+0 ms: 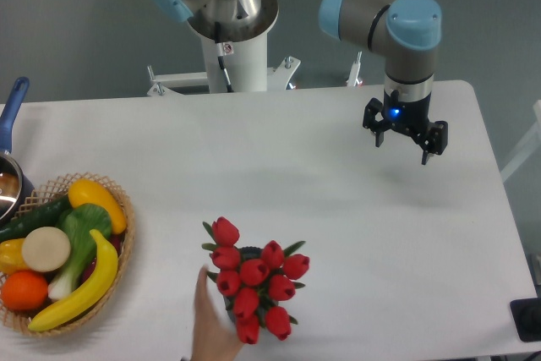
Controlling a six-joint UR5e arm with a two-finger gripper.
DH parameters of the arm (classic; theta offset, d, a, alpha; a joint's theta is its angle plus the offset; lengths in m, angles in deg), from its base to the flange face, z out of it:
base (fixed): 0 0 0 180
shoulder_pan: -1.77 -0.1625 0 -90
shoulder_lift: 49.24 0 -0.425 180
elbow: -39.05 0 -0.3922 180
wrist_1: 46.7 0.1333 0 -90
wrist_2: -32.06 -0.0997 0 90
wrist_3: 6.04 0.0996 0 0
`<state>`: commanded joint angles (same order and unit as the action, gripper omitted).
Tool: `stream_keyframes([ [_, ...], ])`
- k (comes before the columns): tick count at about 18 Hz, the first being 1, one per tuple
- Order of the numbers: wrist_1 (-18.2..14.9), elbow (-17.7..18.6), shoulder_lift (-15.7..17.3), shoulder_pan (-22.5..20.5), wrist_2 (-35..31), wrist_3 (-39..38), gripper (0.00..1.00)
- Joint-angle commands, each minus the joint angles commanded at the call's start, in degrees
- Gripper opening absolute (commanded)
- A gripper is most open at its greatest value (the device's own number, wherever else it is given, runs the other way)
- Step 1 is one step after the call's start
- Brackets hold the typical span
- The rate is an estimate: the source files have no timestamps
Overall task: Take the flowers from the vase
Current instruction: 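Move the open gripper over the red tulips in the vase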
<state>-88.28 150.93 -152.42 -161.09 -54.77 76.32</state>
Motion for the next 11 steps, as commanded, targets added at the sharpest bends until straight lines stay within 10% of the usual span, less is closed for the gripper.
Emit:
stream_keyframes([
  [5,0.18,-0.09,-0.09,1.4,2.36,-0.09,1.0],
  [11,1.76,2.64,2.63,1.76,19.57,-4.47,1.0],
])
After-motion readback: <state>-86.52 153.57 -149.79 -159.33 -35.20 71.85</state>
